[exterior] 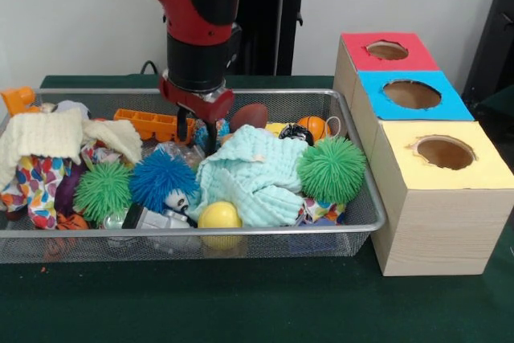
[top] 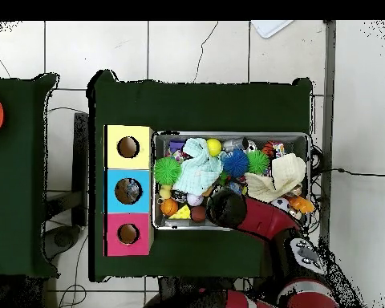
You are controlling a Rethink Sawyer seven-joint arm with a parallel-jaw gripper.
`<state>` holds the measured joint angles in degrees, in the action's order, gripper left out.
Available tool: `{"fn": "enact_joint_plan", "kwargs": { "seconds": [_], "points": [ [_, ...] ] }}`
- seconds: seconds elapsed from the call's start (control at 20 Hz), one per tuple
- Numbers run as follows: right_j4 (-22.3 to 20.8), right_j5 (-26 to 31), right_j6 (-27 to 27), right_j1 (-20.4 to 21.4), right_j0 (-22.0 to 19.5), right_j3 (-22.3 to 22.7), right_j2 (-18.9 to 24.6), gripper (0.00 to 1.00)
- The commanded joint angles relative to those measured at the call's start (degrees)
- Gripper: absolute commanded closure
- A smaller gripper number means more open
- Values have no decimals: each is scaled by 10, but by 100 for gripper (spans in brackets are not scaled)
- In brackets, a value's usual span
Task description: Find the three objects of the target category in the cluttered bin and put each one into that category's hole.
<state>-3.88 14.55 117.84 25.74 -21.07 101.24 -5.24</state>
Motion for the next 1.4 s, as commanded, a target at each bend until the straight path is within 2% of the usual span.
{"fn": "enact_joint_plan", "kwargs": {
  "seconds": [0.05,0.45,0.9,1.4],
  "points": [
    [-35,-61,44,-76,-8,-22,1,0],
    [-33,-48,34,-98,-4,-67,-18,0],
    [-33,-35,26,-114,-3,-97,-28,0],
    [-34,-8,11,-112,-15,-119,-28,0]
  ]
}}
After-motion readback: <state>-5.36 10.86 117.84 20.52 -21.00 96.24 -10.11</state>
